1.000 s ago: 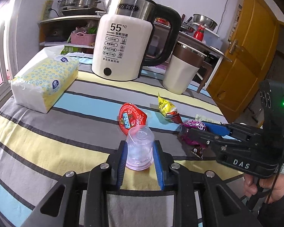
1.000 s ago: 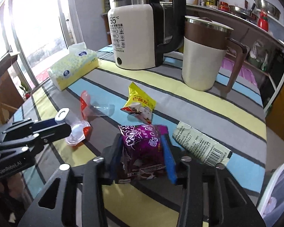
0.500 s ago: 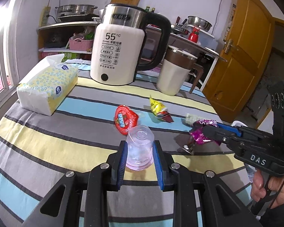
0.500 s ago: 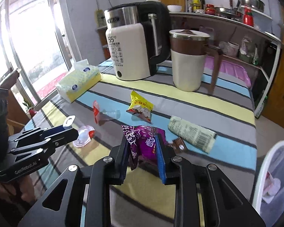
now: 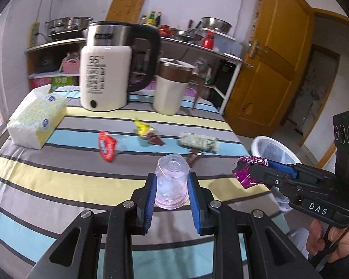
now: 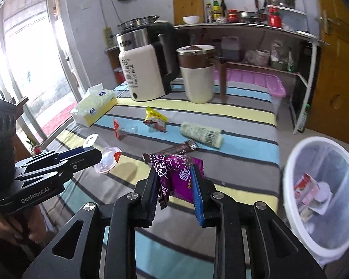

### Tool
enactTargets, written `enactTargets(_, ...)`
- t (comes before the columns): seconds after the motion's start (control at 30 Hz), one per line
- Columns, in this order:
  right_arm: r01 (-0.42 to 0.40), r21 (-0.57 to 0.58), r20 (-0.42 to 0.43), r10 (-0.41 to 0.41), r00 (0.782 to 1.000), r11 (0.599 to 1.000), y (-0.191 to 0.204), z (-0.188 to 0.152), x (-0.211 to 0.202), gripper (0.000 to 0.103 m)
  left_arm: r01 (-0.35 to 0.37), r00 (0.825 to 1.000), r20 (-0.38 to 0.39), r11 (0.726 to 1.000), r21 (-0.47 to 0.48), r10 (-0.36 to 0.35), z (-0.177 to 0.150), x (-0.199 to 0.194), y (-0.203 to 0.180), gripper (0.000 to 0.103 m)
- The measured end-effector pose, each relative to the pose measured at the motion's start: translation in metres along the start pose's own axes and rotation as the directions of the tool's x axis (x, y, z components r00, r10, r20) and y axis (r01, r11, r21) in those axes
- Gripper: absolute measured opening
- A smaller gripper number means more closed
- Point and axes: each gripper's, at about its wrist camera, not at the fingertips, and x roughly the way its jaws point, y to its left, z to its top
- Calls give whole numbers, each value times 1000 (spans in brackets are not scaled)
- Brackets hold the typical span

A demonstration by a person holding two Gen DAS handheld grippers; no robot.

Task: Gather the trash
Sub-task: 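Carry the plastic cup over the bin with the left gripper while the right carries the purple bag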

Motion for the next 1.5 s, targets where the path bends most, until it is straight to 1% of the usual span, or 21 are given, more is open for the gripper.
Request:
enactTargets(0.4,69,75,66,-74,995,995,-31,-19,-54,27,75,997,-13,994,85,-74,0,-2,-54,28)
enactTargets(0.8,144,150,98,-160,982,978,-68,-34,-89,27,146,989,-28,977,159,-143,5,7,-101,28)
enactTargets(1.03,193,193,101,-215,971,962,-90,-41,-103,27,193,981,-37,961,198,-190,8,18,-129,28)
enactTargets(1.17,221,228,96,-247,964,948,-108,-46,-109,27,221,975,-55,951,218,-214,9,27,-146,28)
enactTargets(1.5,275,297,67,-307,949,914,-146,-58,-112,27,280,960,-100,926,254,-263,11,59,-182,28)
